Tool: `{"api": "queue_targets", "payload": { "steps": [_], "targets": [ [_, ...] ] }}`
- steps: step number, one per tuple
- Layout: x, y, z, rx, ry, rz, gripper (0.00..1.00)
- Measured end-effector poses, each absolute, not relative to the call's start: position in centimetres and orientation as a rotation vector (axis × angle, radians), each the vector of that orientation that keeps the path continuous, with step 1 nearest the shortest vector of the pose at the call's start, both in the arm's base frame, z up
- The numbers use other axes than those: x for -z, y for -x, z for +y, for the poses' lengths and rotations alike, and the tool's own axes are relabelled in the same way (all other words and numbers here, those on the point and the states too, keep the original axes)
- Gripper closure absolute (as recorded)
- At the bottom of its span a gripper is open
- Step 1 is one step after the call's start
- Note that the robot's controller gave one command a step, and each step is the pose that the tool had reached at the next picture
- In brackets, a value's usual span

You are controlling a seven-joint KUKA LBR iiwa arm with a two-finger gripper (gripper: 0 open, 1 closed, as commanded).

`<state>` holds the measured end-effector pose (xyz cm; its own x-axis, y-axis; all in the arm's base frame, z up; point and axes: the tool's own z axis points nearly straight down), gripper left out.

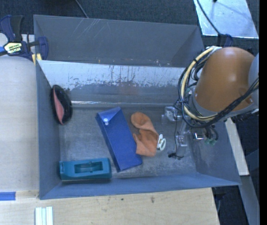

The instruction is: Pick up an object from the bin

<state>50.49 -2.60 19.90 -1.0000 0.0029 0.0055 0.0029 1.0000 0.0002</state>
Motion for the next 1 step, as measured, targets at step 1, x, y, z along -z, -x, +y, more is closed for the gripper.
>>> {"api": "queue_targets", "payload": {
  "steps": [1],
  "targets": [
    [-20.33, -50.67, -2.60, -0.001, 0.003, -3.145, 0.00]
  ]
}}
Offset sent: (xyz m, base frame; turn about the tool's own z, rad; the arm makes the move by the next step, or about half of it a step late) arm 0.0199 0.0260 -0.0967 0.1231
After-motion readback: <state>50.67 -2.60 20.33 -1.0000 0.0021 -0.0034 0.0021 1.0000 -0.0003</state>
